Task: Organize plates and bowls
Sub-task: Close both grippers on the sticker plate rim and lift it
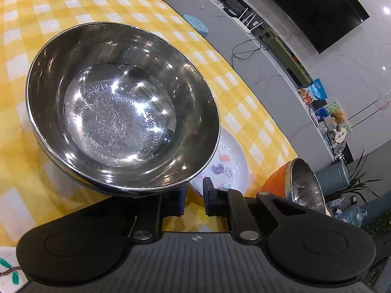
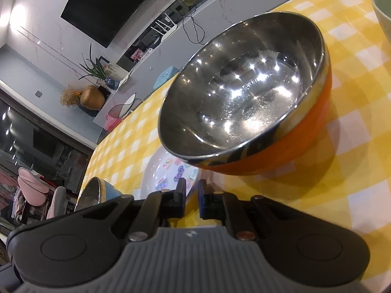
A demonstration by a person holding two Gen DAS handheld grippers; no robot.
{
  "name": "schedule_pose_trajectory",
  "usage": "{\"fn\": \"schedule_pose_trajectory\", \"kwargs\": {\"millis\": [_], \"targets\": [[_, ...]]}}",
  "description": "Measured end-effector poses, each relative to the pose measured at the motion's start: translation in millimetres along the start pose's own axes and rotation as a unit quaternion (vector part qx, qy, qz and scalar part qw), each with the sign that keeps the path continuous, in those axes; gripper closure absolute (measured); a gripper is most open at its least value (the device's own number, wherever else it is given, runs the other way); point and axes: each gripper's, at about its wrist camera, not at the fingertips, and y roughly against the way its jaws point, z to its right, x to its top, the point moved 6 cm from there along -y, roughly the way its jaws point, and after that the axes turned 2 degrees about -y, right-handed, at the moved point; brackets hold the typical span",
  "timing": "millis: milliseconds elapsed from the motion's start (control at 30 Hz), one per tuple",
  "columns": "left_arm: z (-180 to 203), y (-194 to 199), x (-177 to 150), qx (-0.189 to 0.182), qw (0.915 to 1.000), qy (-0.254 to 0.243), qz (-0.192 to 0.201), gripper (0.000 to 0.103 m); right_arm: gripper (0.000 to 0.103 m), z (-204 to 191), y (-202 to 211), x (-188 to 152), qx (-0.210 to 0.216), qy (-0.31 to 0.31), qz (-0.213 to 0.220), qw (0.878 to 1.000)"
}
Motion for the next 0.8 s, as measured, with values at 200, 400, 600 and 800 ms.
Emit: {"fn": "schedule_pose_trajectory", "kwargs": {"millis": [200,400,600,800], "targets": [[-6.2,8.8,-2.0,-0.010,0.9998,0.008,-0.013,0.092,0.098,-4.7,12.4,-2.2,-0.014,-0.007,-0.003,1.000],[-8.7,25.7,-7.4,-0.020,0.9994,0.018,-0.024,0.094,0.099,-10.0,38.5,-8.8,-0.030,-0.014,-0.008,0.999],[-6.5,50.6,-14.9,-0.030,0.9991,0.006,-0.028,0.094,0.099,-19.4,67.9,-20.2,-0.046,-0.014,-0.001,0.999],[-3.9,80.6,-20.4,-0.035,0.9990,0.000,-0.028,0.095,0.099,-28.9,98.3,-35.8,-0.047,-0.018,0.006,0.999]]}}
